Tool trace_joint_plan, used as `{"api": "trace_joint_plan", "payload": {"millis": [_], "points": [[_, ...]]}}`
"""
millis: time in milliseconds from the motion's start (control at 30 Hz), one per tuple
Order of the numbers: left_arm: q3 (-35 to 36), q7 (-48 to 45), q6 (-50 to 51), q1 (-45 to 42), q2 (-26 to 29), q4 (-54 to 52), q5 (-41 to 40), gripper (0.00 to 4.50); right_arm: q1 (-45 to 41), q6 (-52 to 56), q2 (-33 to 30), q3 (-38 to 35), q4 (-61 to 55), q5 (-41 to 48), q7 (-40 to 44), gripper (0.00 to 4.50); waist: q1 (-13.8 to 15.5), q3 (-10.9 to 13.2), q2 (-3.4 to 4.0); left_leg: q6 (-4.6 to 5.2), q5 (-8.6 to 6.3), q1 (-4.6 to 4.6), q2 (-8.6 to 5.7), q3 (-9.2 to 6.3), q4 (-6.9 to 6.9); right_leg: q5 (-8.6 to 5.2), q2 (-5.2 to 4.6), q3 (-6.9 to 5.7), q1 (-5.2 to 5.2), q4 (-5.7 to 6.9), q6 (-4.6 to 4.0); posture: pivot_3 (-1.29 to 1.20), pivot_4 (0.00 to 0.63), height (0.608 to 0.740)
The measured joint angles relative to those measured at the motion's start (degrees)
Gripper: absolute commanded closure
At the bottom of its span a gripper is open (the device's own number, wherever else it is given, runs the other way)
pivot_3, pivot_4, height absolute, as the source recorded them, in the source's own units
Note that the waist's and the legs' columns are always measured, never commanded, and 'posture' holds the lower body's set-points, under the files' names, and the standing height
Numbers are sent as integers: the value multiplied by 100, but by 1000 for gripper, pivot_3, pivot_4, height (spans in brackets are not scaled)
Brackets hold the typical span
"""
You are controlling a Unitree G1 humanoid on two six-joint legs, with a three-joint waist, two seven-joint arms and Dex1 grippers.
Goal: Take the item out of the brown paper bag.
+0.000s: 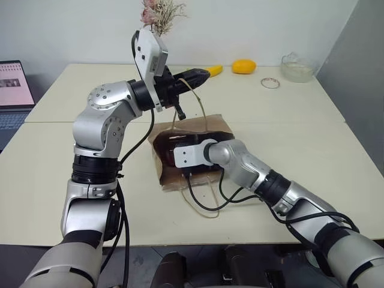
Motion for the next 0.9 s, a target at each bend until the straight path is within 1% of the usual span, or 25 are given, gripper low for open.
{"api": "trace_joint_plan", "payload": {"millis": [33,100,133,200,333,467,667,900], "points": [[0,0,-30,0,0,0,2,4500,-23,-47,54,-41,100,-24,-5,418,0,0,0,0,0,1,1,-1,0,0,0,0,0,3,0,0,150,740],[0,1,-53,1,1,0,18,4500,-27,-131,110,-100,231,-35,-2,926,0,0,0,0,0,0,2,-4,0,0,0,0,0,5,0,0,150,740],[0,0,-58,1,1,0,25,4500,-27,-173,113,-140,243,-35,17,1248,0,0,0,0,0,0,2,-4,0,0,0,0,0,5,0,0,150,740],[0,0,-69,1,5,4,45,4500,-21,-209,106,-183,235,-34,80,1420,-1,0,0,0,0,0,1,-3,0,0,0,1,-1,5,0,0,150,740],[1,6,-106,1,17,69,95,4500,121,-156,35,-340,-180,-25,363,1434,2,0,1,0,0,-4,0,-5,-2,0,0,-1,-2,3,0,0,150,740],[2,10,-199,2,20,156,141,4500,326,-21,-97,-475,-896,-5,694,1434,4,1,1,0,0,-6,0,-9,-2,0,0,-3,-3,3,0,0,150,740],[1,34,-337,-1,21,275,272,4500,582,173,-381,-887,-1787,262,1148,1434,5,1,1,0,0,-5,-2,-8,-1,-1,0,-6,-2,4,1,0,150,740],[1,131,-475,-2,12,467,403,4500,986,660,-731,-1411,-2947,1162,1944,1434,7,2,0,0,0,-5,-1,-8,-2,-1,0,-8,-3,2,1,0,150,740]]}}
